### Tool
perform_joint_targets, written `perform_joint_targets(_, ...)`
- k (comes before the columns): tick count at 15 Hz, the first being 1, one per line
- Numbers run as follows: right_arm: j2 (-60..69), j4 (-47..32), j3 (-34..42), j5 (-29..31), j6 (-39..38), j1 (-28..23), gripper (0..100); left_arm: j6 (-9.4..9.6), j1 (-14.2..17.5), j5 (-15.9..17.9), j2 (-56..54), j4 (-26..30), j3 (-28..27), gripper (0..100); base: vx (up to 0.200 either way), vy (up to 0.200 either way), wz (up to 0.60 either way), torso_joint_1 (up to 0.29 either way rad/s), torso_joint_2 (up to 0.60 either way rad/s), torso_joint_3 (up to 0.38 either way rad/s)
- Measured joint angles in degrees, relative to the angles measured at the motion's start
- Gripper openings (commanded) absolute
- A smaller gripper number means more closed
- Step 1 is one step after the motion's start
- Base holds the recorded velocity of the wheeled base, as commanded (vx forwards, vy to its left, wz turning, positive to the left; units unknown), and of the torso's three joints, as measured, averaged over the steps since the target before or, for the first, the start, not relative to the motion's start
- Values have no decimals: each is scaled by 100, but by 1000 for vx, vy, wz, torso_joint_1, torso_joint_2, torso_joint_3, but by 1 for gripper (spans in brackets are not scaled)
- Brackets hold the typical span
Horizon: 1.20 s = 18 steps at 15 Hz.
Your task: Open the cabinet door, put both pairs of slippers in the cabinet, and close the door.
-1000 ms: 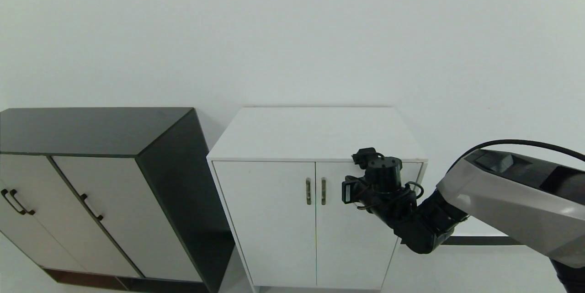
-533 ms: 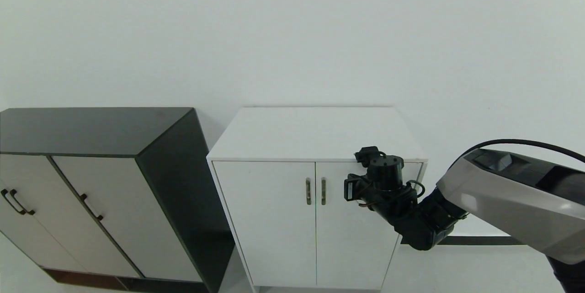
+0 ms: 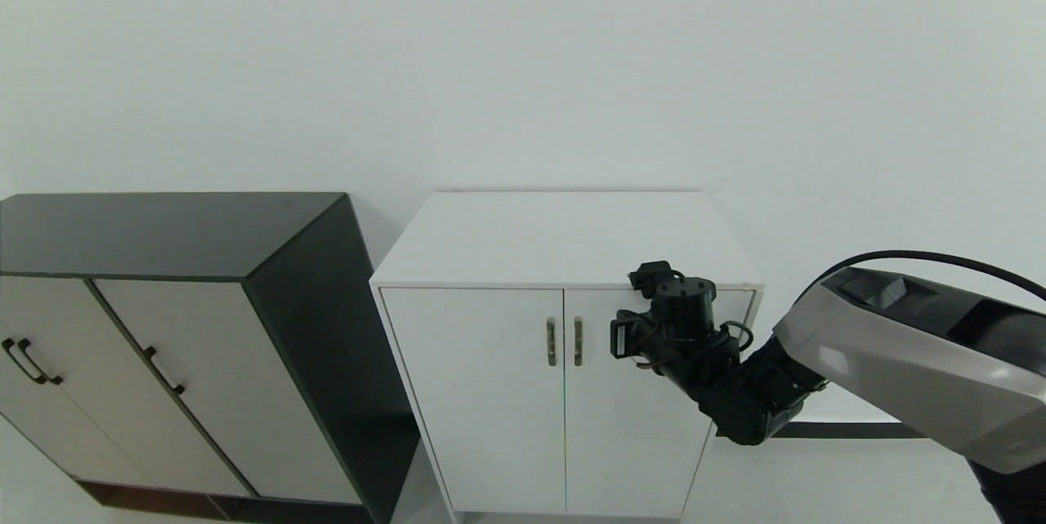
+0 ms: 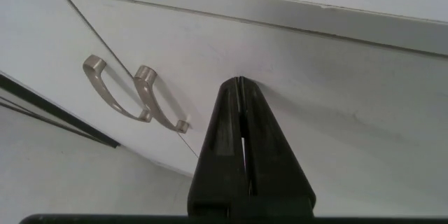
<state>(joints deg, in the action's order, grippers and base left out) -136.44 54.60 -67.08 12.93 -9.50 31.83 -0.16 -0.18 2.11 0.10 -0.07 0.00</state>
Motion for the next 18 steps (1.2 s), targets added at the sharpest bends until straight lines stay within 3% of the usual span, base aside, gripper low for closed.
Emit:
perform_joint_targets(5, -4, 33, 44, 6, 0, -11, 0, 0, 0, 0, 0, 0, 0, 0, 0, 0, 0, 0, 0, 0)
perform_joint_targets(10, 521, 57, 662, 11, -2, 185, 0, 2, 0, 2, 0, 0, 0, 0, 0, 0, 0, 0, 0, 0)
perform_joint_targets(15, 1613, 85, 1801, 176, 88, 334, 0, 6, 0, 7, 0, 0, 0, 0, 0, 0, 0, 0, 0, 0)
perform_joint_targets(18, 2599, 266, 3220, 558, 345, 144, 0, 11, 0, 7, 0, 0, 0, 0, 0, 0, 0, 0, 0, 0)
